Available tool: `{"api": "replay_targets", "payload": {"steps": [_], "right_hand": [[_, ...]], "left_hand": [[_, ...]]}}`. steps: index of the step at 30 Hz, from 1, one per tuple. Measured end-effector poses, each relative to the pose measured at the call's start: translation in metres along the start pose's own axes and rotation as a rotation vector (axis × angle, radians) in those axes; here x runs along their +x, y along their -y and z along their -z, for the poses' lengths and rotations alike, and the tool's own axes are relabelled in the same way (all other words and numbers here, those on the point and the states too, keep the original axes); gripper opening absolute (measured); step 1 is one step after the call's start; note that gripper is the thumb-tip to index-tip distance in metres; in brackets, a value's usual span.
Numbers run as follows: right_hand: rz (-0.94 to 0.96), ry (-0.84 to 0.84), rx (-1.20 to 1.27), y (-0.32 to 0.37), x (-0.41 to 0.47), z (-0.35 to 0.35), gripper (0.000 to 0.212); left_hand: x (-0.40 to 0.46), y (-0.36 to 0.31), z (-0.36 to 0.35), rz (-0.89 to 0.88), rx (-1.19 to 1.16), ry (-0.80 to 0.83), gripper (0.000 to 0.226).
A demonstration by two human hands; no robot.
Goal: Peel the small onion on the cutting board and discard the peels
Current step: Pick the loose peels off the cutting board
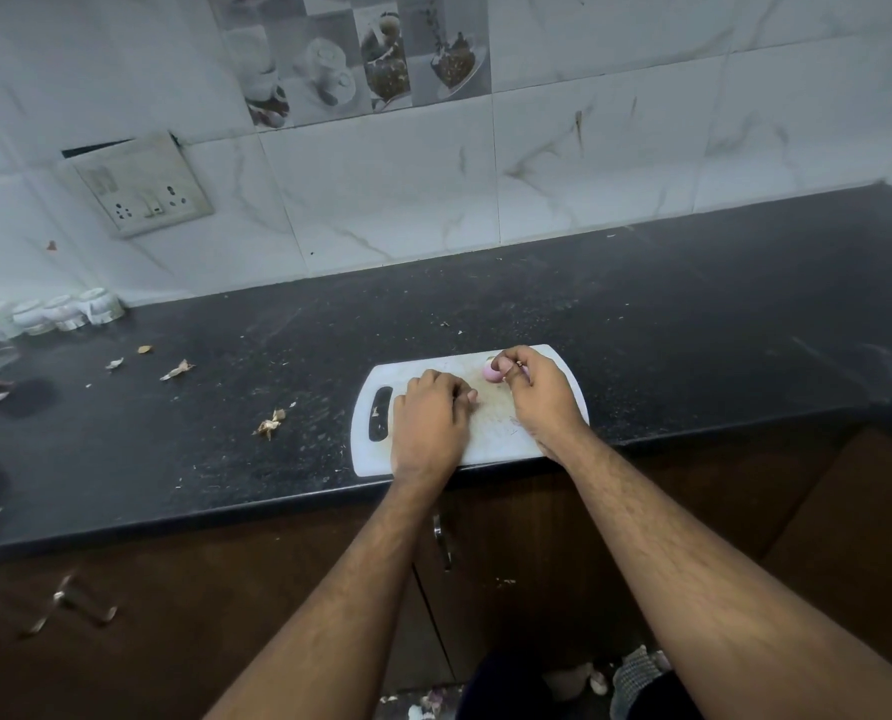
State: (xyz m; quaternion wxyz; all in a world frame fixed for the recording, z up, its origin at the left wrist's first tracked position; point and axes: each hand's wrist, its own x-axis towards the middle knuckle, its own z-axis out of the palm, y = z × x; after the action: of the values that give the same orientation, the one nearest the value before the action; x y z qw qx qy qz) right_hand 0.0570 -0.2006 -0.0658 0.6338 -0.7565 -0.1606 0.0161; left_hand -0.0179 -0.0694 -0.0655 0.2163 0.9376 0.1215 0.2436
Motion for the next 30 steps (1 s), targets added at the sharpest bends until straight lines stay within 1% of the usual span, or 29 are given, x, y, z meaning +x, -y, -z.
{"api": "replay_targets", "payload": {"steps": [2,4,6,9,11,13,16,21,23,27,28,30], "right_hand": [[0.002,-0.020,0.008,0.001,-0.001,0.000,0.021],[-0.025,-0.072,0.094,0.003,-0.001,0.003,0.021],[-0.046,-0.124,0.182,0.002,0.001,0.006,0.022],[-0.081,-0.126,0.241,0.002,0.003,0.007,0.020],[-0.105,-0.133,0.290,0.004,0.003,0.007,0.020],[-0.131,-0.141,0.335,0.003,0.004,0.007,0.020],[-0.139,-0.143,0.367,-0.002,0.008,0.008,0.022],[-0.120,-0.127,0.362,-0.005,0.011,0.009,0.021],[-0.093,-0.128,0.347,-0.005,0.010,0.009,0.020],[-0.059,-0.076,0.228,-0.006,0.006,0.008,0.021],[-0.051,-0.054,0.194,-0.006,0.005,0.007,0.020],[-0.031,-0.016,0.119,-0.007,0.006,0.003,0.017]], "left_hand": [[-0.004,0.000,0.001,-0.121,-0.017,0.043,0.017],[-0.006,0.001,0.002,-0.223,-0.046,0.146,0.015],[-0.004,0.003,0.002,-0.233,-0.110,0.234,0.014],[-0.005,-0.006,-0.001,-0.205,-0.277,0.349,0.012],[-0.009,-0.019,-0.007,-0.223,-0.296,0.371,0.011],[-0.011,-0.028,-0.014,-0.224,-0.277,0.325,0.011],[-0.011,-0.034,-0.020,-0.210,-0.315,0.260,0.008],[-0.016,-0.027,-0.016,-0.177,-0.285,0.163,0.005],[-0.014,-0.017,-0.012,-0.082,-0.371,0.093,0.005],[-0.008,0.006,0.000,0.233,-0.560,-0.094,0.007],[-0.007,0.011,0.001,0.276,-0.607,-0.115,0.010],[-0.007,0.017,0.003,0.304,-0.654,-0.114,0.015]]}}
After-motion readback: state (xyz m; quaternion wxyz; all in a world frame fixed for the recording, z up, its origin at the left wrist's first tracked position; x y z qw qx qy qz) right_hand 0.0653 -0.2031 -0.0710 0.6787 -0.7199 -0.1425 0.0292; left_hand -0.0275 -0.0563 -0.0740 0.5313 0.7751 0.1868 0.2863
